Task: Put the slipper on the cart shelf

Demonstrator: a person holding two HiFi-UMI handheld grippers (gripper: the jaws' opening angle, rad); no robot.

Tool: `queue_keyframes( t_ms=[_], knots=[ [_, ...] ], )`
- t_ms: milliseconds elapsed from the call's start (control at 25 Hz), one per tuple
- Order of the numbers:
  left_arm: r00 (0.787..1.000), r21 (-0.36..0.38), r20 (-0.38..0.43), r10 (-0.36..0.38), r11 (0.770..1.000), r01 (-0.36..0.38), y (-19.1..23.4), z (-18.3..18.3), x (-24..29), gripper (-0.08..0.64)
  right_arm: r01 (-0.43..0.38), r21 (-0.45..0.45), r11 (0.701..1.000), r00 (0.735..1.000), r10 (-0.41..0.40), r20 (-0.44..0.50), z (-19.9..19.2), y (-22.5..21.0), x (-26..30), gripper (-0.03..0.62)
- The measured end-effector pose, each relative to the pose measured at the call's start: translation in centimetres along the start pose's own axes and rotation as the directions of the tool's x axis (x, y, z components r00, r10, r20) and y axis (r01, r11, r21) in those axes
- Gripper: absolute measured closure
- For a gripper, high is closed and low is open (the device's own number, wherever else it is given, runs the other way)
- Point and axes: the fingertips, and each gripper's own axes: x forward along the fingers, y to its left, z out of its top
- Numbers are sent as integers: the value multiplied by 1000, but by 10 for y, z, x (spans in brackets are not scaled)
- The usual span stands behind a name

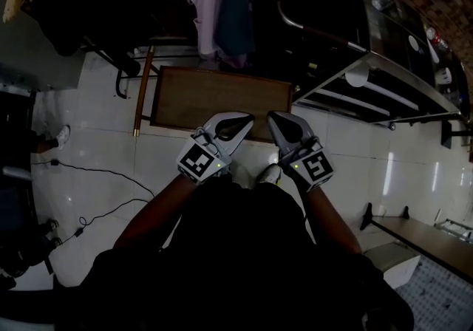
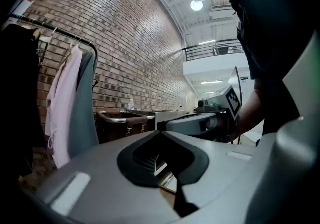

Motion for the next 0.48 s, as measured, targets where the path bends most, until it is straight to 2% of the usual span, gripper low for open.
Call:
queue_keyframes(
  t_ms=[160, 280, 400, 480],
  knots=[
    [999, -40, -19, -28, 999, 27, 9, -2, -6, 560, 21, 3, 1000, 1000, -21, 15, -1, 1, 13, 591],
    [999, -49, -3, -48, 998, 48, 12, -3, -6, 560, 41, -5, 999, 999, -41, 1, 2, 5, 17, 591],
    [999, -38, 2, -39, 999, 39, 23, -6, -6, 560, 26, -12, 1000, 1000, -26, -6, 3, 7, 25, 591],
    [1000, -64, 0, -24, 998, 24, 26, -2, -5, 560, 12, -9, 1000, 1000, -12, -13, 3, 7, 27, 591]
  ],
)
